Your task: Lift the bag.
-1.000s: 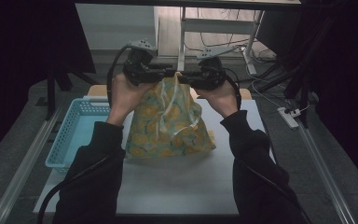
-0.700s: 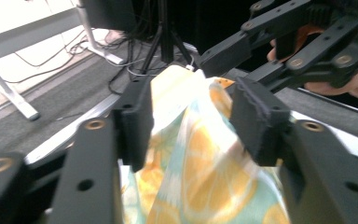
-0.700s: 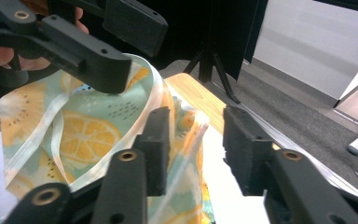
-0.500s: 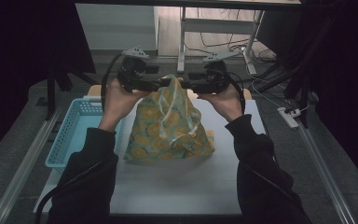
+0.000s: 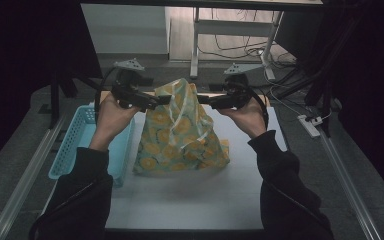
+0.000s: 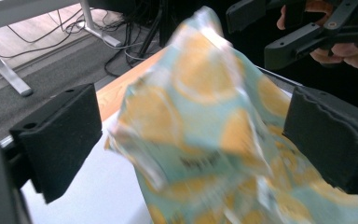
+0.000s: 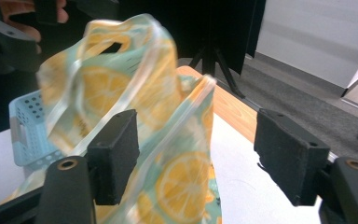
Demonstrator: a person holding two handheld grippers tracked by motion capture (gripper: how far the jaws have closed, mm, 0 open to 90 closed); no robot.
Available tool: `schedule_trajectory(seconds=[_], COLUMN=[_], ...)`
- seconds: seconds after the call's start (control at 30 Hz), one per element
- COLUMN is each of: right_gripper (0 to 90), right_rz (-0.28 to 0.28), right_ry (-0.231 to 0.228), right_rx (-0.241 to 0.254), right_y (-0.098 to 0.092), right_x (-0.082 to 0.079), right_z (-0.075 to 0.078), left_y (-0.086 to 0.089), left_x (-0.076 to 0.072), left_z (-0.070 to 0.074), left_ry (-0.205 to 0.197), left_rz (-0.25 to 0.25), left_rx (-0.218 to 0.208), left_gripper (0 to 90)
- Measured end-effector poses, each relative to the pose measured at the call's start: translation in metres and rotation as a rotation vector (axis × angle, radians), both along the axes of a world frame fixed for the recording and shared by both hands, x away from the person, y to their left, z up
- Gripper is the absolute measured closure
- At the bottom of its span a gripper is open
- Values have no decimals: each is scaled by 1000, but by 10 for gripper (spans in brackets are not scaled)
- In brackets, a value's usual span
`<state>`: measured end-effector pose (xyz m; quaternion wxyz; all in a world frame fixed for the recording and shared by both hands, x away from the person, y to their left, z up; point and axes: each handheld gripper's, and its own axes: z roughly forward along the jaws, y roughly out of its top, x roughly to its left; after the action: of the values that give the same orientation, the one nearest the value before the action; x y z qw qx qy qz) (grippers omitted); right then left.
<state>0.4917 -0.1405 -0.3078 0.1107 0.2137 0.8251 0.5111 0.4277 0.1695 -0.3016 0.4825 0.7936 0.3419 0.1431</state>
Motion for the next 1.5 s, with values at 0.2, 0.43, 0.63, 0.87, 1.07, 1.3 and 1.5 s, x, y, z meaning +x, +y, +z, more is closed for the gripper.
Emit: schedule_trajectory(seconds=[0.2,0.43,0.63,0.87,1.07,1.3,1.5], right_gripper=[236,189,167,110,83,28,0], right_rz=[1,-10,-25,-47,-38,-43,-55], right_ry=[3,16,32,42,60,72,74], right_rx=[-4,-18,-23,-53,-68,-84,-91], right_y=[-3,-11,-23,-33,-39,-44,-51], right_x=[-5,-8,-10,-16,-24,-38,-49], right_z=[-6,-15,-26,-43,-59,-76,-92], left_y=[10,20,28,31,32,37,40], left_x=[-9,-21,-32,-45,-55,-68,-81], left_z=[-11,-29,-47,-66,-84,-102,-117], left_ry=[17,24,43,64,82,100,96], left_rz=[-2,0,5,31,29,48,53], left_rx=[-1,-13,-25,1,24,16,-3], left_gripper=[0,0,0,0,0,0,0])
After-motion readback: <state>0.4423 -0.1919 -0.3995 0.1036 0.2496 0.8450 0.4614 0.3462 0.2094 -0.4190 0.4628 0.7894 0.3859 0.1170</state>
